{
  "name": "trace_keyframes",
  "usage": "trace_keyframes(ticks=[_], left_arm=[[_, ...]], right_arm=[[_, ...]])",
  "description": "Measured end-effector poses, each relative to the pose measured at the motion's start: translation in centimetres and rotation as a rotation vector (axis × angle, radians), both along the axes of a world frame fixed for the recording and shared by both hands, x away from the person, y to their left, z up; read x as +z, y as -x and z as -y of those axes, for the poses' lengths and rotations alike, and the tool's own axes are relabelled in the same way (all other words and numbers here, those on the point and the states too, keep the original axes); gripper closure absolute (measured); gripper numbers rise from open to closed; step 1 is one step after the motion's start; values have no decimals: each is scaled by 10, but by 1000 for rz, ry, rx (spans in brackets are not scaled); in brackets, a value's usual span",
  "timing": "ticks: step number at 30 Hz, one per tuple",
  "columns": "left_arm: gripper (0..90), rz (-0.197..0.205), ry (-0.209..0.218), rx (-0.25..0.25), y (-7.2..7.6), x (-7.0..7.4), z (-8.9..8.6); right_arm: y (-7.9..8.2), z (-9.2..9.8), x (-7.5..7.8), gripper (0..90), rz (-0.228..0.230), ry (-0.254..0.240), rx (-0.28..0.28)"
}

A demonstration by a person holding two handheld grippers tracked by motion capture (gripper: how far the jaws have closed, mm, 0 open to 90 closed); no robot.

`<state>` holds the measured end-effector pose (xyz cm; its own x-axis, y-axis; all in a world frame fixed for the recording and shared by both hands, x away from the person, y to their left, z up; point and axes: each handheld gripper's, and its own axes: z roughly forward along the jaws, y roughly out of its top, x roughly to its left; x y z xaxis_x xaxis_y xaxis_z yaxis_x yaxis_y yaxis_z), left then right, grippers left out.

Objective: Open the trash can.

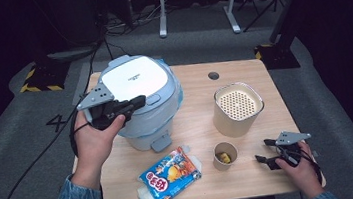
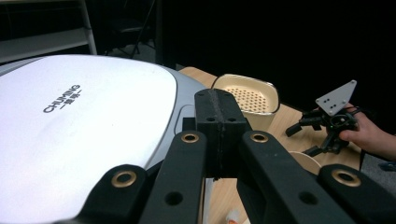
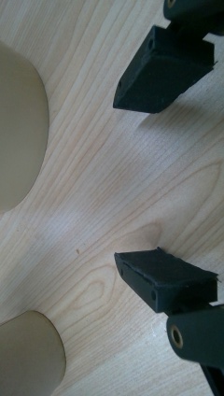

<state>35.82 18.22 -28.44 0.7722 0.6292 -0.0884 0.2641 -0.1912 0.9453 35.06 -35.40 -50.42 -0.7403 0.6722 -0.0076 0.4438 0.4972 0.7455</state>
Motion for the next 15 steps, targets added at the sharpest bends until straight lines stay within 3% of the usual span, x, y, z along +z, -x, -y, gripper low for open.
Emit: trace_keyframes(ticks=[9,11,15], left_arm=[[893,-6,-92,36,-15,-10,20],[893,-7,-88,38,-16,-10,21],[887,12,-181,86,-10,-3,31]], right_arm=[[0,0,0,216,-2,0,0],[0,0,0,217,-2,0,0],[0,0,0,216,-1,0,0]])
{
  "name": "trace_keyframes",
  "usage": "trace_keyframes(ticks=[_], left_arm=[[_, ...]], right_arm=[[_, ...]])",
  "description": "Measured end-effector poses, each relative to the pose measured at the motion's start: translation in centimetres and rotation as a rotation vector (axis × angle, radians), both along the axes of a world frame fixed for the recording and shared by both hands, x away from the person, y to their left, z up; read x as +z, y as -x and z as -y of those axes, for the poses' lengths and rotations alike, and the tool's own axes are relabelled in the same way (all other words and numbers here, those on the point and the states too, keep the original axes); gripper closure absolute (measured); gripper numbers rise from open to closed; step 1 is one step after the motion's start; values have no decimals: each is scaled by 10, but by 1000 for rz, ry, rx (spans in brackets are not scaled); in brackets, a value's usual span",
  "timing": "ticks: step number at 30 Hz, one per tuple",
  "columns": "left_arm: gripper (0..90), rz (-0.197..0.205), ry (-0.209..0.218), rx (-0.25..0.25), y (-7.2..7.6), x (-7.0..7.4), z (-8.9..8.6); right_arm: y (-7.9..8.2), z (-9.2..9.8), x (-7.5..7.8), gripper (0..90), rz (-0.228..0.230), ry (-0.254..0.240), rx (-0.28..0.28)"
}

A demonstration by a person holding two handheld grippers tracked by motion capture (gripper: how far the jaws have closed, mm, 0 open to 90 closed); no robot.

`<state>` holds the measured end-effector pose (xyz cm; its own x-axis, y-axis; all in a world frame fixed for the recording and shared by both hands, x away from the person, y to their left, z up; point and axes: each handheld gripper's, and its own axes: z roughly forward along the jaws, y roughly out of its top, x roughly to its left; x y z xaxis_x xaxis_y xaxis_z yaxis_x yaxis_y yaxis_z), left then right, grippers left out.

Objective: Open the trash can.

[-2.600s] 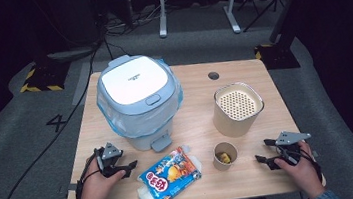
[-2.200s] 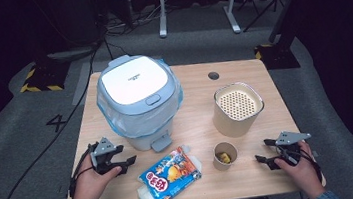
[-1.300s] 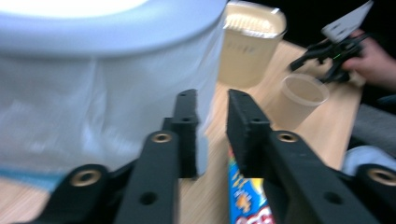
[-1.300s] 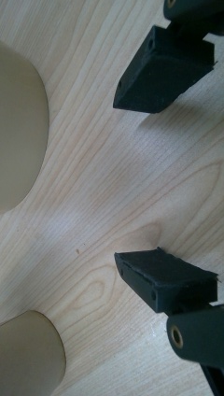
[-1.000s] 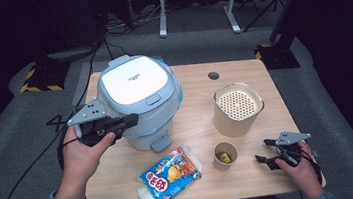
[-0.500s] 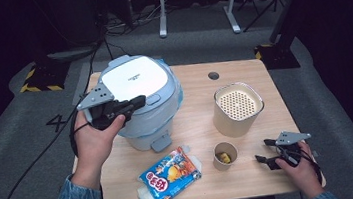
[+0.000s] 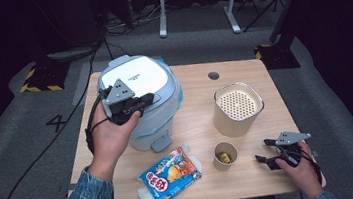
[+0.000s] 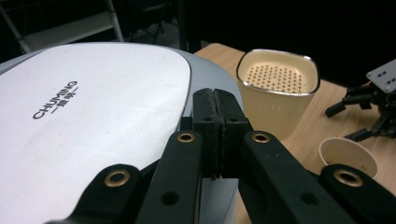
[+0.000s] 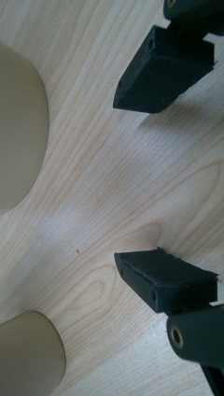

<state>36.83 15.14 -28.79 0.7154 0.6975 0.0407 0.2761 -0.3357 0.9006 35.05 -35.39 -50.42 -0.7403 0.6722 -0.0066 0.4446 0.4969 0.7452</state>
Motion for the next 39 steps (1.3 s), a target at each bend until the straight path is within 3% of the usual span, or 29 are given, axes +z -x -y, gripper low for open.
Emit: trace_keyframes(ticks=[2,9,13,18,20,23,24,25,27,37,39], left_arm=[[886,3,-32,6,1,2,2],[892,-29,-31,20,1,3,4],[896,-63,-7,14,-1,2,5],[892,-60,10,-4,-2,1,2],[852,-64,23,-13,-2,0,2],[537,-50,97,-54,-3,-2,-1],[472,-50,97,-54,-3,-2,-1],[455,-64,167,-120,-2,-5,-3],[425,-70,197,-152,2,-8,-5],[377,-62,170,-167,32,-15,-15],[373,-55,132,-153,37,-23,-17]], right_arm=[[0,0,0,216,0,0,0],[0,0,0,216,0,0,0],[0,0,0,216,0,0,0],[0,0,0,216,0,1,0],[0,0,0,216,0,0,0],[0,0,0,216,0,1,0],[0,0,0,216,0,1,0],[0,0,0,216,-1,0,-1],[0,0,0,216,-1,0,0],[0,0,0,216,0,0,0],[0,0,0,216,0,0,0]])
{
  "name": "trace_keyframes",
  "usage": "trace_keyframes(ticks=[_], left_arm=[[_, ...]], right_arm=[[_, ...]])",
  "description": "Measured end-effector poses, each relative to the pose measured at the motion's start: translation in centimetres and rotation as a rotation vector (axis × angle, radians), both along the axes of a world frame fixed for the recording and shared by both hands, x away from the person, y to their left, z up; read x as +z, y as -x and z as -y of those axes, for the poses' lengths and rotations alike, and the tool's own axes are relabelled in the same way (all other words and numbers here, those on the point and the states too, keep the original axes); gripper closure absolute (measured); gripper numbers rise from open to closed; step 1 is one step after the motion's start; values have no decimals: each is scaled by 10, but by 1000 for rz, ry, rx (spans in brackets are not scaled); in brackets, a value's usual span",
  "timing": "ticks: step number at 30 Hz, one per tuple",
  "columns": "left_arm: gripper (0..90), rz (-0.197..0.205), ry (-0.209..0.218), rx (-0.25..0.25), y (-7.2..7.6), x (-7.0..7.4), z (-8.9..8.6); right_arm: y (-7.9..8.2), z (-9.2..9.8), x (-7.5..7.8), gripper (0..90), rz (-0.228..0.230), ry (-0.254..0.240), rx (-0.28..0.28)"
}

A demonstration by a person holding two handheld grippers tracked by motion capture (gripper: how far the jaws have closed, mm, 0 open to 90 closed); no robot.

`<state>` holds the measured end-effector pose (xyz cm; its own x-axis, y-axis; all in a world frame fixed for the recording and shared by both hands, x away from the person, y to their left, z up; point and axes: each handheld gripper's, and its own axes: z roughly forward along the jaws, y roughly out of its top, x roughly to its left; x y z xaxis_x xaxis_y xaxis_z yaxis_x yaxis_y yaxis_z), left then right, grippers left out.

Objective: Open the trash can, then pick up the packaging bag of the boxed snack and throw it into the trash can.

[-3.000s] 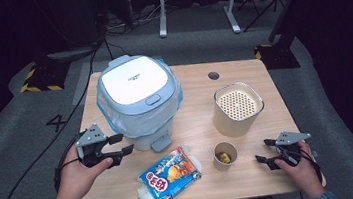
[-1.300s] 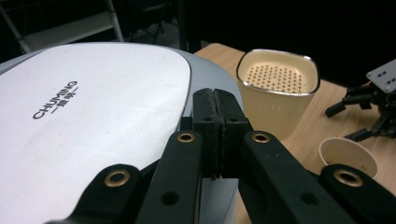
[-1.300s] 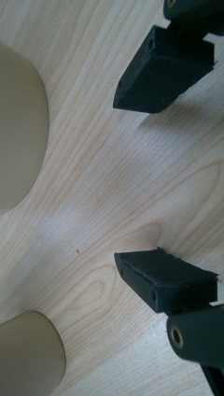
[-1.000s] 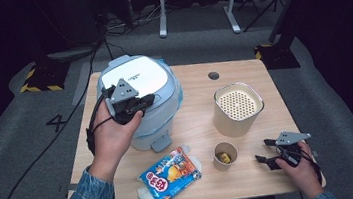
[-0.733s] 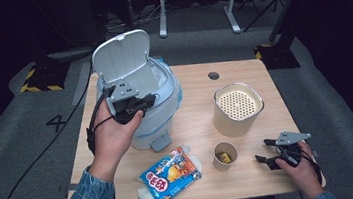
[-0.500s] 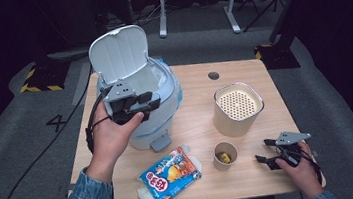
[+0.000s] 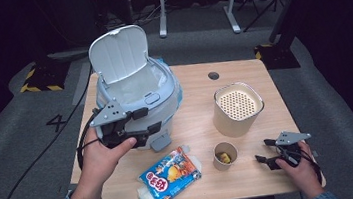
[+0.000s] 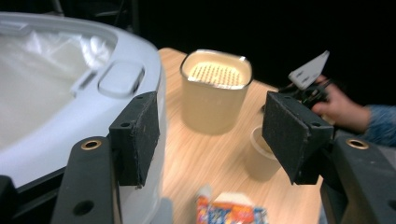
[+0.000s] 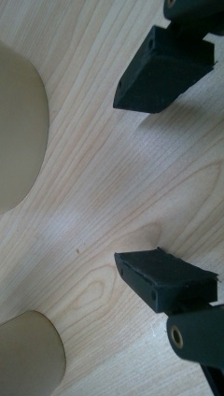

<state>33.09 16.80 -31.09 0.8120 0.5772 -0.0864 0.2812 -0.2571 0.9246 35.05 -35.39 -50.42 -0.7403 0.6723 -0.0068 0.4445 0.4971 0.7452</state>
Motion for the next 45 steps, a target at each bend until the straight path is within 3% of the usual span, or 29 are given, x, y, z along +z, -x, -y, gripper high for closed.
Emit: trace_keyframes(ticks=[11,15,18,19,20,21,23,25,27,28,32,33,34,38,45], left_arm=[[360,-42,-64,-10,9,-39,1],[365,-80,-82,-17,7,-66,2],[380,-74,-87,-13,3,-84,2],[391,-74,-87,-13,3,-84,2],[391,-86,-79,-18,1,-91,2],[480,-134,-68,-34,0,-100,2],[480,-162,-51,-35,-2,-110,4],[474,-159,-69,-26,-3,-119,4],[468,-130,-113,-14,-5,-127,5],[481,-137,-125,-13,-6,-129,5],[508,-182,-108,-19,-6,-137,6],[529,-270,-148,-24,-6,-142,8],[530,-270,-148,-24,-6,-142,8],[528,-307,-226,-21,-9,-152,10],[586,-382,-256,-61,-12,-160,14]], right_arm=[[0,0,0,216,0,0,0],[0,0,0,216,0,1,0],[0,0,0,216,0,1,0],[0,0,0,216,0,1,0],[0,0,0,216,-1,0,-1],[0,0,0,216,1,1,0],[0,0,0,216,0,0,0],[0,0,0,216,0,1,0],[0,0,0,216,-1,0,0],[0,0,0,216,0,1,0],[0,0,0,216,0,1,0],[0,0,0,216,-1,0,0],[0,0,0,216,-1,0,0],[0,0,0,216,0,1,0],[0,0,0,216,0,1,0]])
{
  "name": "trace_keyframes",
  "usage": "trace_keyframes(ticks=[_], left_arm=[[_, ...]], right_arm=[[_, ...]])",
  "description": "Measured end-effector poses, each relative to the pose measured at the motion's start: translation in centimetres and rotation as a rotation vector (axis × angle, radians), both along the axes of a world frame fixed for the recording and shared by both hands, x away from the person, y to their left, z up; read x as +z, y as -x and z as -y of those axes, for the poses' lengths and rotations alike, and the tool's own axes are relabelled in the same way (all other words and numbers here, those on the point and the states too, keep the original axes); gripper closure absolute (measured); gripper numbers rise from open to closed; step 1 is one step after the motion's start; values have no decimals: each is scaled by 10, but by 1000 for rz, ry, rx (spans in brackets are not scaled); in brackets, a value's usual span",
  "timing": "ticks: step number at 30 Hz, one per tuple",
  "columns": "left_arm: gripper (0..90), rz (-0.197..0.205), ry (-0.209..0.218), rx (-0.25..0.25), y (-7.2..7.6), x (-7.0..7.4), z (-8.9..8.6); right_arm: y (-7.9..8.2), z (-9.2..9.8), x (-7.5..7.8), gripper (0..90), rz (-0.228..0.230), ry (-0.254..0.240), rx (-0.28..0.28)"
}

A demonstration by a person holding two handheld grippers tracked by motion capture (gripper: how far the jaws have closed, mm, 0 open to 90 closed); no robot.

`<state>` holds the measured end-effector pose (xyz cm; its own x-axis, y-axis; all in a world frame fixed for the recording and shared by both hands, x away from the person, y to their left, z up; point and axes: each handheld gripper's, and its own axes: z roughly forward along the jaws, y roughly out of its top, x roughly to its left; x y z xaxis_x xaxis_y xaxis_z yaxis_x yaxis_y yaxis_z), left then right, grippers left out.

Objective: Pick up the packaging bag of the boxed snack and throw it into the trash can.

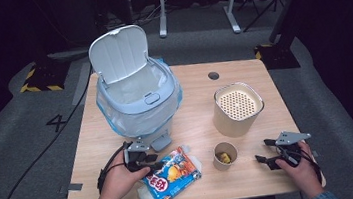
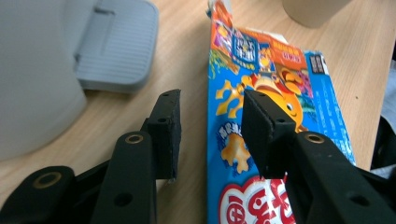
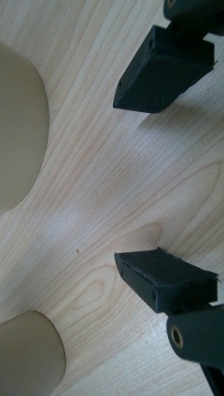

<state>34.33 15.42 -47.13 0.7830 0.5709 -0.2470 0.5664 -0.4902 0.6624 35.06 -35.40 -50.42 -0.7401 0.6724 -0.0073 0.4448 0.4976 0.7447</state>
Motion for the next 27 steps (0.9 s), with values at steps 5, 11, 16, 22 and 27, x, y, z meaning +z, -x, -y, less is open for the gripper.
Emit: trace_keyframes(ticks=[5,11,16,22,27], left_arm=[[603,-63,-41,-36,-2,-5,6],[781,-68,-86,-93,-3,-3,9],[886,-36,-40,-105,-3,5,7],[893,27,72,-98,2,25,1],[894,105,152,-83,6,44,-2]], right_arm=[[0,0,0,216,0,0,0],[0,0,0,216,0,0,0],[0,0,0,216,0,0,0],[0,0,0,216,0,0,0],[0,0,0,216,0,0,0]])
